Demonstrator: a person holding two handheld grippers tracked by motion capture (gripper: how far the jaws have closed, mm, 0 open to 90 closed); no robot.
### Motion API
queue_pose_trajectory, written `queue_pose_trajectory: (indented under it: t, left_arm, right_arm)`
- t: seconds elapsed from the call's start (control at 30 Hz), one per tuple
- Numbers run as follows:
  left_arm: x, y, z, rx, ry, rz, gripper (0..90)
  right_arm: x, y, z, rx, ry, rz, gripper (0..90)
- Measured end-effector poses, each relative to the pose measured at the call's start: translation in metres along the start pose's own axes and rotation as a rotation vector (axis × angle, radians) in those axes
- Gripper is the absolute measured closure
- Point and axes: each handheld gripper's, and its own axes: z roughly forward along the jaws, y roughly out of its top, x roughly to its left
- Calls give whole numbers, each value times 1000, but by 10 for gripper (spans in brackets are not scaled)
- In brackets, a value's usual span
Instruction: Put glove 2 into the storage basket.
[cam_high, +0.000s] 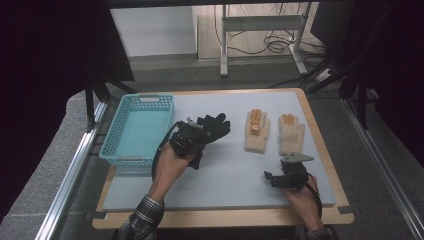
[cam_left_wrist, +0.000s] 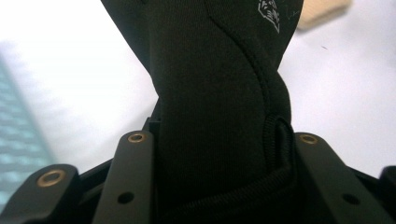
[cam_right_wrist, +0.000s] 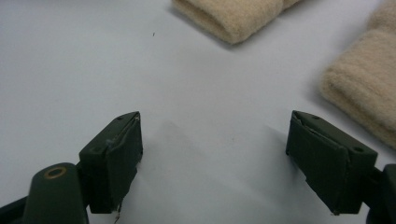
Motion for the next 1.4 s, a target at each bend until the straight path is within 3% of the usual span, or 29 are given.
queue_pose_trajectory:
  t: [0.2,0.47,0.8,1.13,1.4]
  left_arm:
    - [26,7,-16,-4,40,-46,595]
    - [70,12,-36,5,134,-120,593]
    - [130,0,-43,52,227,-227,587]
    - [183,-26,-22,132,277,-338,581]
    - [209,-50,10,247,302,-380,579]
  right_arm:
    - [0,0,0,0,0,0,182]
    - [0,0,0,1,-1,-3,182]
    - [0,0,0,1,-2,-5,181]
    - [0,0,0,2,-5,-8,181]
    - [0,0,0,2,-4,-8,181]
